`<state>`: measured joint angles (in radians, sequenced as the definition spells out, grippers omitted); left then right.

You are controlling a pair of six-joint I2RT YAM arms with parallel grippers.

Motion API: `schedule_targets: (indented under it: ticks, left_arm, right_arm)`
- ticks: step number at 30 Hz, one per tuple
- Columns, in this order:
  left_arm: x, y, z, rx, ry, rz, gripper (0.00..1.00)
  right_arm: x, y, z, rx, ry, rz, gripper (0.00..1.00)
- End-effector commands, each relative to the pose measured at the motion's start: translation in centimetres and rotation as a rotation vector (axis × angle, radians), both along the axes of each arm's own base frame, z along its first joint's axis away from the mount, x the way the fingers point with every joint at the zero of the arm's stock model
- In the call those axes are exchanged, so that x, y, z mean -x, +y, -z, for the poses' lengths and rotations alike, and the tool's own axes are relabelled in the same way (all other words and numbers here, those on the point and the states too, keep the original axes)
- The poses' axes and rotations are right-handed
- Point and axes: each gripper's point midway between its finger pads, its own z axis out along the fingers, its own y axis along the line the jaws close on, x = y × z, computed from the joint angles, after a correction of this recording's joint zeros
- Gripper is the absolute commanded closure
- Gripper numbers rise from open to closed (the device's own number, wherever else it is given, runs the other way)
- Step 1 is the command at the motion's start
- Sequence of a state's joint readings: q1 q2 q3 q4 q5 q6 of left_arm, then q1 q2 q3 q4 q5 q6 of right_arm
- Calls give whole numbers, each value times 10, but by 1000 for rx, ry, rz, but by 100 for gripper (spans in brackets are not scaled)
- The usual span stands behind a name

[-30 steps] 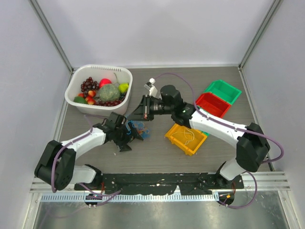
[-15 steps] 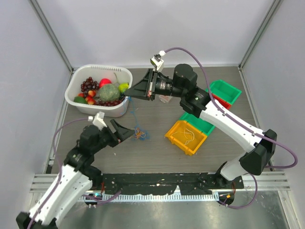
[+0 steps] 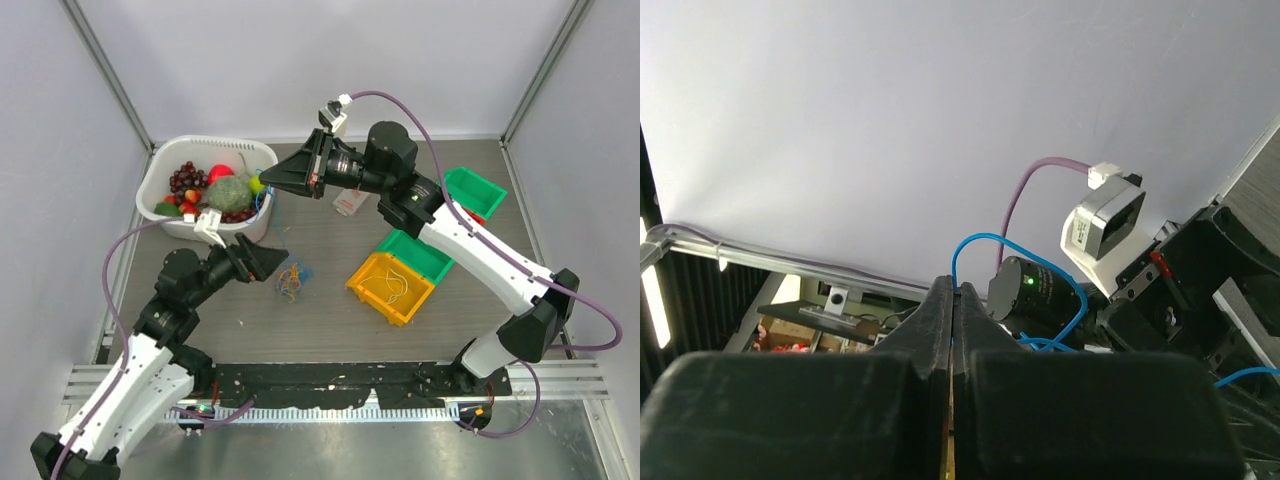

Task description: Untangle the cables

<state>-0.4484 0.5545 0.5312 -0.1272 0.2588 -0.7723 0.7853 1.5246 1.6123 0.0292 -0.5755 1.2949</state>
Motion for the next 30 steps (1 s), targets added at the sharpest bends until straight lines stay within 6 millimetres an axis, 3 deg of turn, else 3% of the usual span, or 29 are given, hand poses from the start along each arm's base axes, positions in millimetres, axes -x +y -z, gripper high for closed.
schedule_targets:
  ticks: [1, 3, 7, 12, 17, 20, 22, 27, 30]
  left_arm:
    - [-24, -23, -65, 49, -271, 83, 10]
    - [-40, -32, -61, 53, -240, 82, 12]
    - [-58, -48, -29, 34, -164, 94, 19]
    - [-58, -55, 38, 43, 37, 109, 23]
    - [-42, -41, 120, -19, 258, 46, 27]
    - [-27, -20, 171, -149, 424, -27, 28]
    - [-17, -3, 195, -234, 514, -76, 28]
    - [-1, 6, 199, -256, 525, -69, 28]
    - [6, 8, 182, -233, 484, -60, 28]
  right_arm:
    - [18, -10, -47, -94, -61, -2, 99]
    - [22, -9, -54, -105, -75, -11, 99]
    - [32, -9, -75, -131, -130, -10, 99]
    - [42, -19, -113, -192, -220, 3, 99]
    - [55, -33, -160, -328, -283, -5, 99]
    - [61, -41, -180, -375, -313, 0, 99]
    - [64, -46, -192, -396, -331, 4, 99]
    - [77, -60, -220, -453, -381, 4, 99]
    - [74, -55, -214, -418, -387, 5, 99]
